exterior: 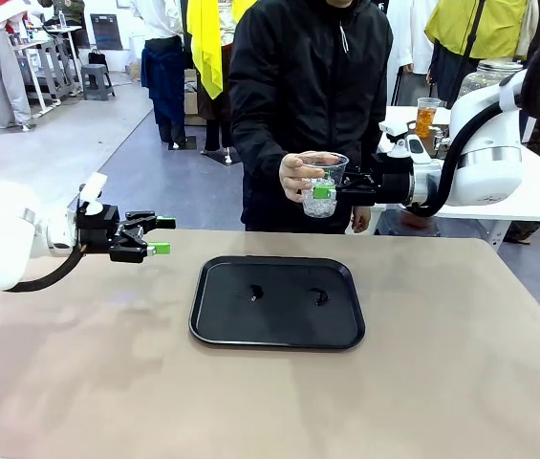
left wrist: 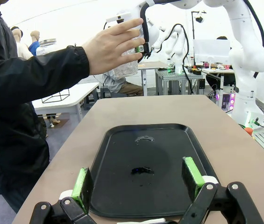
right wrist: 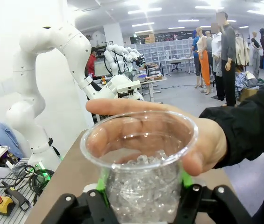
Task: Pour the drink into the iced cup.
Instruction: Open the gripper to release the iced cup you were holding.
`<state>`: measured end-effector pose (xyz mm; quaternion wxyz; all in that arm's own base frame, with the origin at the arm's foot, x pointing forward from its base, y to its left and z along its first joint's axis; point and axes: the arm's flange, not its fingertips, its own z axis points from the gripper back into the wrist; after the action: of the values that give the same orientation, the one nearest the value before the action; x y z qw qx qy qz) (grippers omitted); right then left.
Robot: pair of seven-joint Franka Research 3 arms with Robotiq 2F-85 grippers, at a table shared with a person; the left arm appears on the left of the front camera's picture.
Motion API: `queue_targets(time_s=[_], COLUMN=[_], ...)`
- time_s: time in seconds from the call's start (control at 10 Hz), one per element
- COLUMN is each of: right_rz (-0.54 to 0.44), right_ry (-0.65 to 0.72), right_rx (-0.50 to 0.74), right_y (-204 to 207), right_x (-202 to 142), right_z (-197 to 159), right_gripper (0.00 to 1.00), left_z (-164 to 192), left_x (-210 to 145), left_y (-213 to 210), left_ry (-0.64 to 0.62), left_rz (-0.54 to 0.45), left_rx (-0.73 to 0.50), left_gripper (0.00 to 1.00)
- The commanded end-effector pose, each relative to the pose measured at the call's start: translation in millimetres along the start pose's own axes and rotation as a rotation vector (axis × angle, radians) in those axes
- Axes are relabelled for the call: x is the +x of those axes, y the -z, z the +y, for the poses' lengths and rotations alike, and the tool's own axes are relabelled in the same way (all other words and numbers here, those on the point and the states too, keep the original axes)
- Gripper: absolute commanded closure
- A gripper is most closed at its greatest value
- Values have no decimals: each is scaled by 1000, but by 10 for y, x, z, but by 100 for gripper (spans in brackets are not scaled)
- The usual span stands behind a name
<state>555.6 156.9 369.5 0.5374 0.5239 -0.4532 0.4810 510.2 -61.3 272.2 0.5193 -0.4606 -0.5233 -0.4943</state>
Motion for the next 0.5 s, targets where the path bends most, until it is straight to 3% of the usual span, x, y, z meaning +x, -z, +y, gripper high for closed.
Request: queue_targets(time_s=[0.0, 0.4], right_rz=[-2, -2], right_ry=[0, 0], right_rx=[3, 3], right_y=[7, 7], right_x=[34, 34], right_z=[17, 17], right_gripper=[32, 32], left_z=[13, 13], left_x=[22, 22], left_y=[2, 2], left_ry=[-6, -6], left_rz=[-2, -2], left_rx=[0, 0], left_gripper=[0, 0])
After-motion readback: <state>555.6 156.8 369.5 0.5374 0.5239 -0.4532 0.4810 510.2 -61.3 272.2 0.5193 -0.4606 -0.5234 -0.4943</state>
